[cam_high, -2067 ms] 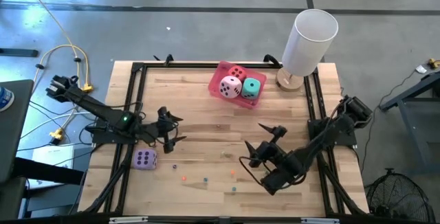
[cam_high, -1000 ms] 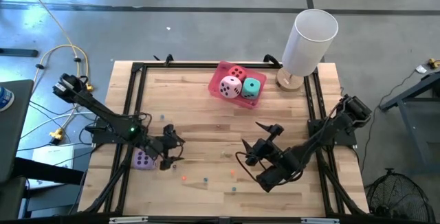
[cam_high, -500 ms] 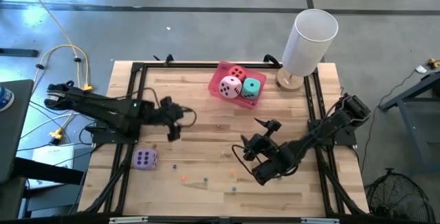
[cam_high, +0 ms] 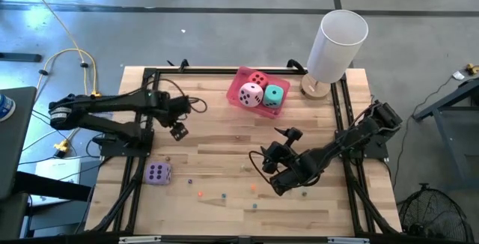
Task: Pick & Place Dice
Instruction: Put the small blue dice into the pink bin
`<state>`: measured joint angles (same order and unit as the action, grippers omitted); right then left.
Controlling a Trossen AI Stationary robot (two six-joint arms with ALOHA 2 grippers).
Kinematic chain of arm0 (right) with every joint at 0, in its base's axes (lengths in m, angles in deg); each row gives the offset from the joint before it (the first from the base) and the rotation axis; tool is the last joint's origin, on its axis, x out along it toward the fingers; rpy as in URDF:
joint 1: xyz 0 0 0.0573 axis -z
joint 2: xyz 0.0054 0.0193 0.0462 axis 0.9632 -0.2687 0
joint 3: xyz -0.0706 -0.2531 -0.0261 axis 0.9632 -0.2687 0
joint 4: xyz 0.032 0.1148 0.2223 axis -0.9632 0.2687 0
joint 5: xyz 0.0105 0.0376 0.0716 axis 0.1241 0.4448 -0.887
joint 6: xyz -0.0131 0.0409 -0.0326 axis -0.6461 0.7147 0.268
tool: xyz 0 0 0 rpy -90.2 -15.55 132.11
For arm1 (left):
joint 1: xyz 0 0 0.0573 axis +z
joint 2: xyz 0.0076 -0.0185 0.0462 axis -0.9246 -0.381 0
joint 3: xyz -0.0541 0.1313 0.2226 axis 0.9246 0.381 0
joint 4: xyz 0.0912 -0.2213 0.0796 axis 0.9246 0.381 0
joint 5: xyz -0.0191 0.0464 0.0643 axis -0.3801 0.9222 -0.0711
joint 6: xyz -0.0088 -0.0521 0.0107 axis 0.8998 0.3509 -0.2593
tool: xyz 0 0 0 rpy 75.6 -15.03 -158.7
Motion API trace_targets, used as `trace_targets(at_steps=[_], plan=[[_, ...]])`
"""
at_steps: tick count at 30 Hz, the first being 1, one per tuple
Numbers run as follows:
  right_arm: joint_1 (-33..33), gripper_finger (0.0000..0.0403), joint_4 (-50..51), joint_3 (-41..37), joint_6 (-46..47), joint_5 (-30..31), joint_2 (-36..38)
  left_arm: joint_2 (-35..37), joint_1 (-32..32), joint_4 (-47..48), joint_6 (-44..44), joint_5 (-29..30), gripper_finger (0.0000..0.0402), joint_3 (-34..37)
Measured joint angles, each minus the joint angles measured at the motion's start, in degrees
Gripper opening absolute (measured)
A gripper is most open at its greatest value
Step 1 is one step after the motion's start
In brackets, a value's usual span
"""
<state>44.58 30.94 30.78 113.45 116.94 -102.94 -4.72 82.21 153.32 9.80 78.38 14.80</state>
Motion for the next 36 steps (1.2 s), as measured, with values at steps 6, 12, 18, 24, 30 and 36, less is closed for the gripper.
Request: trace_targets(at_steps=[6, 12, 18, 24, 30, 36], plan=[[-0.16, 0.04, -1.42, 0.0, -0.48, -2.01, 0.0, -6.64, 5.78, 0.13, -1.24, -1.69, 0.0236, 0.0], [-0.14, 0.04, -2.95, 0.0, -2.64, -3.03, 0.0, -14.52, 8.23, -0.12, -11.65, -2.09, 0.0236, 0.02], [-0.14, 0.04, -3.79, 0.0, -2.99, -3.02, -0.02, -18.44, 8.4, -1.31, -16.41, -1.78, 0.0236, 0.09], [-0.19, 0.04, -3.79, 0.0, -3.02, -3.84, -0.02, -17.92, 8.73, -1.69, -16.23, -3.67, 0.0236, 0.07], [-0.19, 0.04, -3.77, 0.0, -3.19, -4.34, -0.02, -17.96, 12.18, -1.16, -20.64, -5.09, 0.0236, 0.17], [-0.21, 0.04, -3.75, 0.0, -3.21, -4.55, -0.02, -17.96, 15.31, -3.95, -21.37, -5.14, 0.0236, 0.66]])
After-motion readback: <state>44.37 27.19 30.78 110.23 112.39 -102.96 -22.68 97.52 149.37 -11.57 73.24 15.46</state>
